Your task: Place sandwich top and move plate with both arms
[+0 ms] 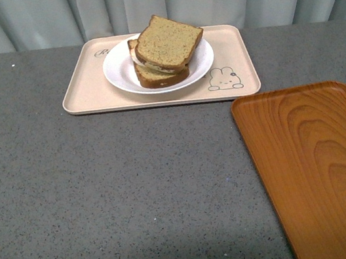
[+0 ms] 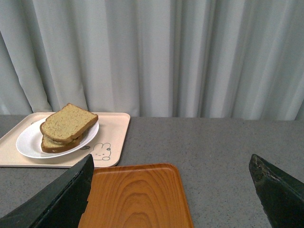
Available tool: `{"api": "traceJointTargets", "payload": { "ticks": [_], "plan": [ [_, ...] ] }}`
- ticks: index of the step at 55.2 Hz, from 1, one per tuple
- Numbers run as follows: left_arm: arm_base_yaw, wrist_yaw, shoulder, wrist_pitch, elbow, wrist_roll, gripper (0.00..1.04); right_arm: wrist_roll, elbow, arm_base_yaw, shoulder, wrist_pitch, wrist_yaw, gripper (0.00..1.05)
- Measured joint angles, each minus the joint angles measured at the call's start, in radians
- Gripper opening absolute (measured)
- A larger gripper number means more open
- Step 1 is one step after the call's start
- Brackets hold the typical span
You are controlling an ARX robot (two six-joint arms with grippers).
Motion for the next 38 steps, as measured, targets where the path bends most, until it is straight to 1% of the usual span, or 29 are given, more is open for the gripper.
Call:
{"api": "traceJointTargets", "payload": {
  "ticks": [4,6,9,38],
  "plan": [
    [0.000,0.000,0.000,0.000,0.000,0.000,0.98,0.000,0.000,0.000,0.000,0.000,0.000,0.96],
    [0.000,0.000,0.000,0.000,0.000,0.002,1.00,0.000,0.000,0.000,0.000,0.000,0.000,0.96],
    [0.000,0.000,0.000,0.000,0.000,0.001,0.98,0.000,0.000,0.000,0.000,0.000,0.000,0.96],
    [0.000,0.000,0.000,0.000,0.000,0.001,0.98,0.000,0.000,0.000,0.000,0.000,0.000,0.96]
  ]
}}
